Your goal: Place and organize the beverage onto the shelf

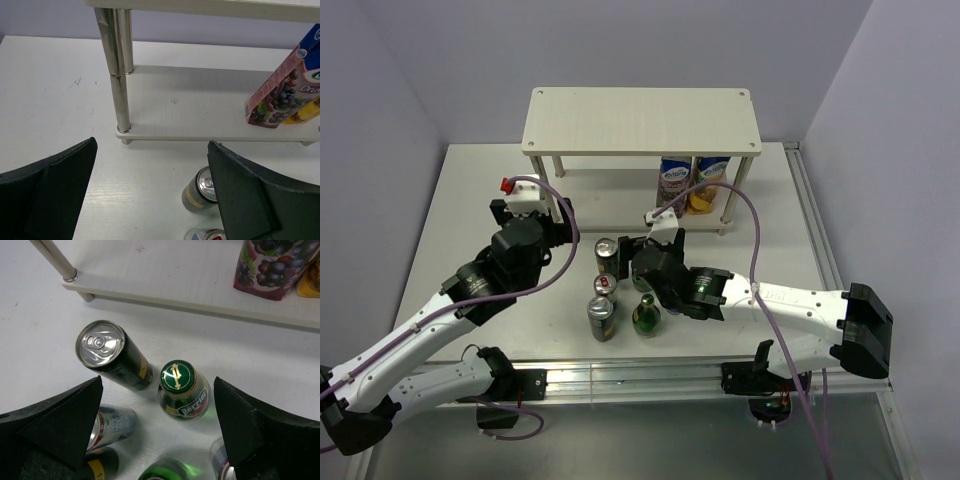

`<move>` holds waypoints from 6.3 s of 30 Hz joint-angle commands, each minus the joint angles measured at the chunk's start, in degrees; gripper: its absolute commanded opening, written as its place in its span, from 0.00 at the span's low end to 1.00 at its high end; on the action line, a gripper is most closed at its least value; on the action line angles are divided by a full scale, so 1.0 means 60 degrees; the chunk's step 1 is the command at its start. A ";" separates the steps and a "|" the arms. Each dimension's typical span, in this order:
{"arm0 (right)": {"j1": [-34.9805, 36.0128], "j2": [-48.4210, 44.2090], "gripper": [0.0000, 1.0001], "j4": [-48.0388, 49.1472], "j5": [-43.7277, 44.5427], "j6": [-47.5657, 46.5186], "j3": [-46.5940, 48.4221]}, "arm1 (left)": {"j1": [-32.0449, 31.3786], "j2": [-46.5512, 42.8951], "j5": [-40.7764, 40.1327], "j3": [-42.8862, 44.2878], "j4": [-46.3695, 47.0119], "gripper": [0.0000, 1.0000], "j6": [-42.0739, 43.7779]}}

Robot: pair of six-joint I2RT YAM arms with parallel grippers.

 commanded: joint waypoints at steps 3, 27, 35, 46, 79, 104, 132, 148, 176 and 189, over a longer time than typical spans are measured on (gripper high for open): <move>-0.0072 0.0128 0.97 0.0837 0.0909 0.0282 -0.0328 | 0.0061 -0.0103 0.0102 0.0319 0.0120 0.99 -0.0080; -0.0409 0.1080 0.58 0.3461 0.1496 -0.0055 -0.1530 | 0.0135 0.0146 0.0190 0.0304 0.0106 0.99 -0.0110; -0.0453 0.1051 0.14 0.3184 0.1232 -0.0304 -0.1238 | 0.0178 0.0205 0.0204 0.0290 0.0092 0.99 -0.0110; -0.0453 0.0012 0.00 0.1501 0.1511 -0.0567 -0.0081 | 0.0208 0.0132 0.0102 0.0304 0.0077 0.99 -0.0095; -0.2371 0.1387 0.00 -0.2603 0.2010 -0.5635 1.1388 | 0.0530 0.0205 -0.0059 0.0275 0.0018 0.99 -0.0036; -0.5770 0.3717 0.00 -0.2384 0.0295 -0.5768 1.3352 | 0.0618 0.0278 -0.0001 0.0246 0.0033 0.99 -0.0066; -0.6400 0.4099 0.00 -0.0993 -0.0159 -0.5826 1.1742 | 0.0765 0.0293 -0.0030 0.0275 0.0033 0.99 -0.0065; -0.5889 0.2533 1.00 -0.0656 0.0119 -0.5387 0.9634 | 0.0867 0.0263 -0.0103 0.0246 0.0062 0.99 -0.0036; 0.3703 -0.3826 0.98 -0.2310 0.1994 0.0661 -0.0459 | 0.1043 0.0321 -0.0352 0.0157 0.0224 0.98 -0.0051; 0.3853 -0.3125 0.98 -0.1242 0.1862 0.1557 -0.1970 | 0.1072 0.0380 -0.0440 0.0114 0.0194 0.97 -0.0051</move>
